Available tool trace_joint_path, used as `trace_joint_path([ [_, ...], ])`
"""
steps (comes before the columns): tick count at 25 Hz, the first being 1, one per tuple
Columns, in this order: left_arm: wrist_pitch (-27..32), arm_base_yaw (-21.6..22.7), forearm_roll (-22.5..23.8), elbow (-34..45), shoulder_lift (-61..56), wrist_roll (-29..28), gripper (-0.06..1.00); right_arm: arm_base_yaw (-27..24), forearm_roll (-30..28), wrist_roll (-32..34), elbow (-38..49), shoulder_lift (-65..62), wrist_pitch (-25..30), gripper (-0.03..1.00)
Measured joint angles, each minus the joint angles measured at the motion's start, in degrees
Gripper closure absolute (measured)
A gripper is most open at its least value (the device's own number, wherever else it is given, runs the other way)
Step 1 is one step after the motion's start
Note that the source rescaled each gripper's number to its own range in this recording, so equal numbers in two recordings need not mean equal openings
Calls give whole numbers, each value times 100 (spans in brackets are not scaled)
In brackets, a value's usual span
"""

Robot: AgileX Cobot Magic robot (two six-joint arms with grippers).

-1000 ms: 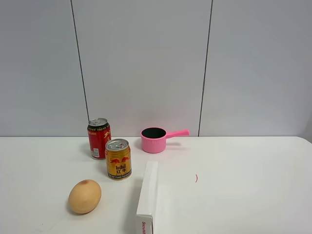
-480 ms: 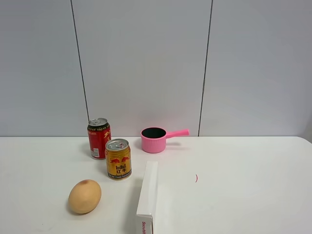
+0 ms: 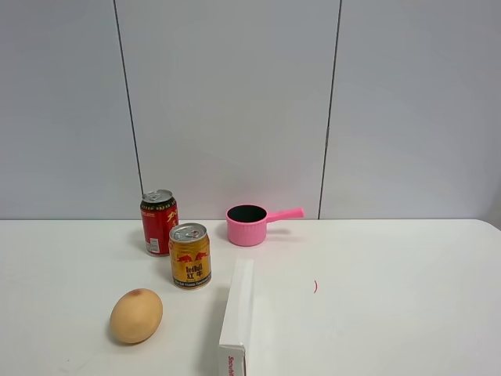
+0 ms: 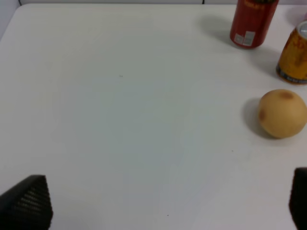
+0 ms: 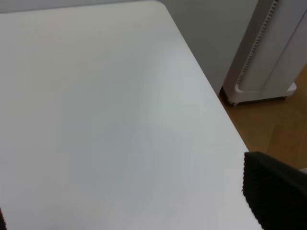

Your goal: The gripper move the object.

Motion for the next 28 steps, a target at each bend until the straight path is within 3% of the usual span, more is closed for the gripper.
trace_joint_path([
  [28,0,0,0,0,0,0,-6,0,-13,39,0,0,0,-3],
])
